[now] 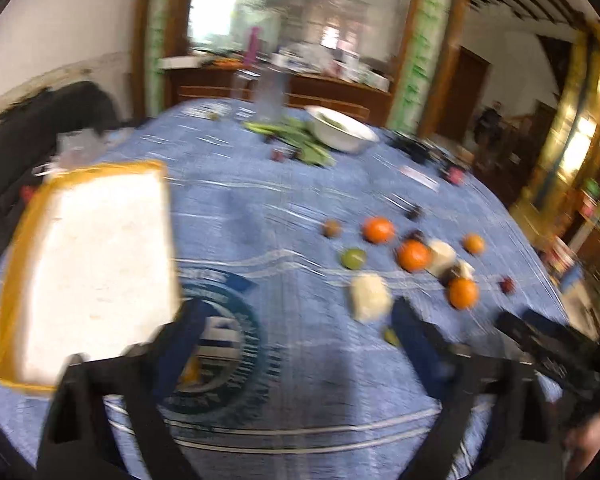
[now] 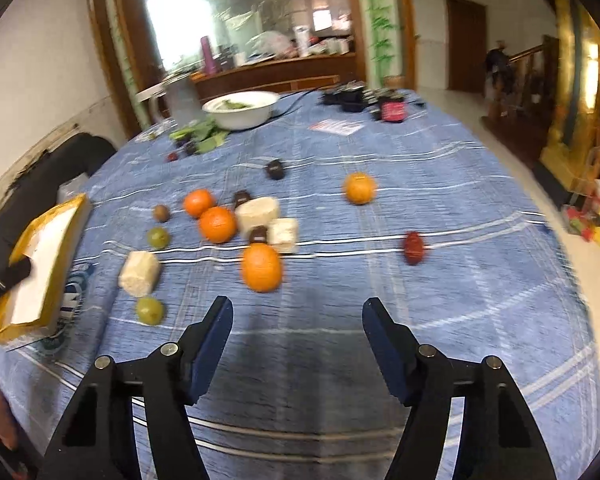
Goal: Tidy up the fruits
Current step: 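Grasp a cream cube with the left tool while the right tool grasps an orange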
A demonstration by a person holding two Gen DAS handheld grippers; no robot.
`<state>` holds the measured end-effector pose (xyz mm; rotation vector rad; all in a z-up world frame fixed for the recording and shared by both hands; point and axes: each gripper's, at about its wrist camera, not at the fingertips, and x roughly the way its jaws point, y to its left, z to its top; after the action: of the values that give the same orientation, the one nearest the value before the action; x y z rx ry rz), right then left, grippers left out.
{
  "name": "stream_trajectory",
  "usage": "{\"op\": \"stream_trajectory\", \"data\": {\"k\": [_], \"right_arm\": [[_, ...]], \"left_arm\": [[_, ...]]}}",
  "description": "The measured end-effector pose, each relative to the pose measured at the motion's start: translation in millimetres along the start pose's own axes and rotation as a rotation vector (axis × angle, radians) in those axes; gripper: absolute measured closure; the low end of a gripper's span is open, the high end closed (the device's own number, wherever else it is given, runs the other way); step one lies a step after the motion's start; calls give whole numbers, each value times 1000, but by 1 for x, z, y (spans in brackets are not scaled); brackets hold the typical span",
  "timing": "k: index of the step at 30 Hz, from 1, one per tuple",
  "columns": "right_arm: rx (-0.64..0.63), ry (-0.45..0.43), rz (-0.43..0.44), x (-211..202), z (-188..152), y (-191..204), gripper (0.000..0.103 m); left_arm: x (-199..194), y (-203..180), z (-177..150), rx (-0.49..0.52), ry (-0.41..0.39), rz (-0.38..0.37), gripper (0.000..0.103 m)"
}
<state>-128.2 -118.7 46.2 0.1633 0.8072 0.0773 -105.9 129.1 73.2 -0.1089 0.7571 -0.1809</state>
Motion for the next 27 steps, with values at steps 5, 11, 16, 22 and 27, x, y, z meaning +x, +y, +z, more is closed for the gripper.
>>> {"op": "stream_trajectory", "data": {"k": [5, 11, 16, 22, 27], "right_arm": [[-53, 27, -10, 25, 16, 13, 34], [-49, 66, 6, 46, 20, 12, 47], [-23, 87, 39, 54, 21, 7, 57], [5, 101, 55, 65, 23, 4, 57], [8, 92, 55, 65, 23, 3, 71]], "left_arm": [[32, -23, -3, 31, 109, -96, 51], [62, -39, 7, 54, 149, -89, 50], [96, -51, 8, 79, 213, -89, 50], [109, -53, 7, 83, 220, -58, 56], [108, -50, 6, 73, 202, -41, 69]]}}
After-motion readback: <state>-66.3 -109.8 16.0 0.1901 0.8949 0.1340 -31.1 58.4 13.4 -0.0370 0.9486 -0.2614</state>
